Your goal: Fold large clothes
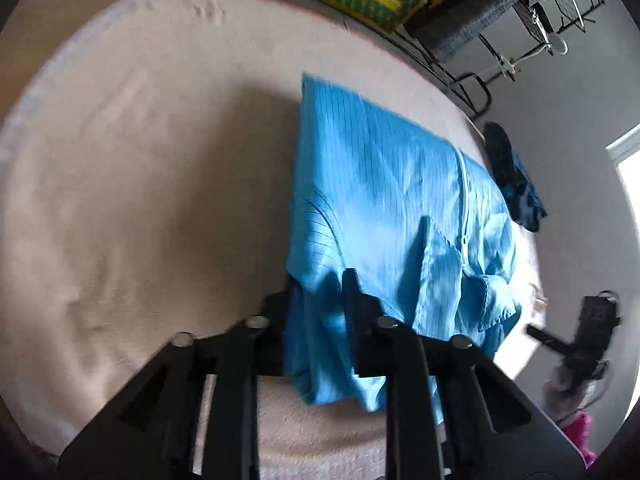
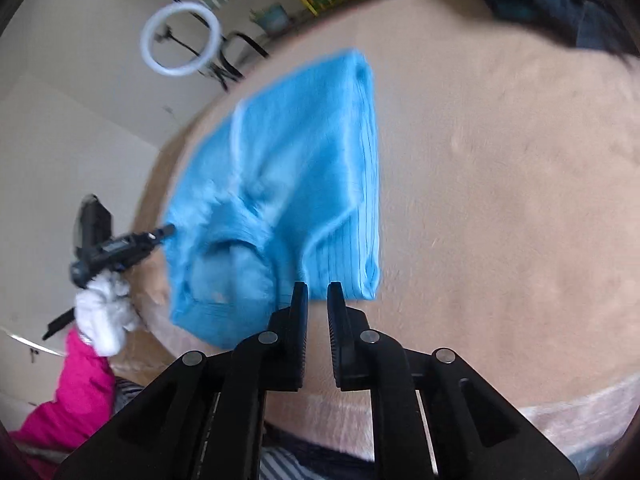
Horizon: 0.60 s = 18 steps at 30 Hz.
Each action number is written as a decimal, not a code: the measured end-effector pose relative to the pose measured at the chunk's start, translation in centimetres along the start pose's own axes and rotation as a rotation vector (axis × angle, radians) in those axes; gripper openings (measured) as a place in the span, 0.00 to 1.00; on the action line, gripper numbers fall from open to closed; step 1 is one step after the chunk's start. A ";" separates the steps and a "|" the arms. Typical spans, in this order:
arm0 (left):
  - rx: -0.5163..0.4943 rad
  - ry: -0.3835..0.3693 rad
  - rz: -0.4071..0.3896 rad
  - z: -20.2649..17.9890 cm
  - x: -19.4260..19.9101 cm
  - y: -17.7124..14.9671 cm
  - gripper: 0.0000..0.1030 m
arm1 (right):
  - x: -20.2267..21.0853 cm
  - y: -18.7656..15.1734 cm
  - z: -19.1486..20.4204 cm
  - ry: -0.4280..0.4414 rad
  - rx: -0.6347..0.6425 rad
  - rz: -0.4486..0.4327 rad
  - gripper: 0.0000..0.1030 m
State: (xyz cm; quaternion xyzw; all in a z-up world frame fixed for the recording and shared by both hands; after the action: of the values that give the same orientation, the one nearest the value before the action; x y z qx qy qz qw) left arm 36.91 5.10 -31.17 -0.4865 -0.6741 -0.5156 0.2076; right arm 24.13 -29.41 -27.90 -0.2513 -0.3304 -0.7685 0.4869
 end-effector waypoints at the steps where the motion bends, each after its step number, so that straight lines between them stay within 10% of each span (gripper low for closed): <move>1: -0.006 0.014 -0.030 0.0 0.9 0.2 0.19 | 1.1 0.8 0.2 0.021 0.010 -0.026 0.16; 4: -0.026 -0.026 -0.095 -2.0 2.4 1.5 0.19 | 4.0 4.6 0.3 0.080 0.006 -0.138 0.40; 18: -0.052 -0.066 -0.175 -5.9 2.2 6.6 0.19 | -5.0 19.8 -2.5 0.159 -0.098 -0.054 0.40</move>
State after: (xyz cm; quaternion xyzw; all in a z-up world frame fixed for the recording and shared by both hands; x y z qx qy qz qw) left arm 40.40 0.70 -23.93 -0.4475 -0.7068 -0.5329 0.1269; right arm 44.12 -34.44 -27.85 -0.2039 -0.2595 -0.8141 0.4777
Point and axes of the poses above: each gripper's, at about its wrist camera, not at the fingertips, and x roughly against the way its jaws point, z to its left, y to its top, the point moved 10 cm from there along -x, roughly the way its jaws point, and after that the axes turned 10 degrees about -x, right-handed, at the moved point
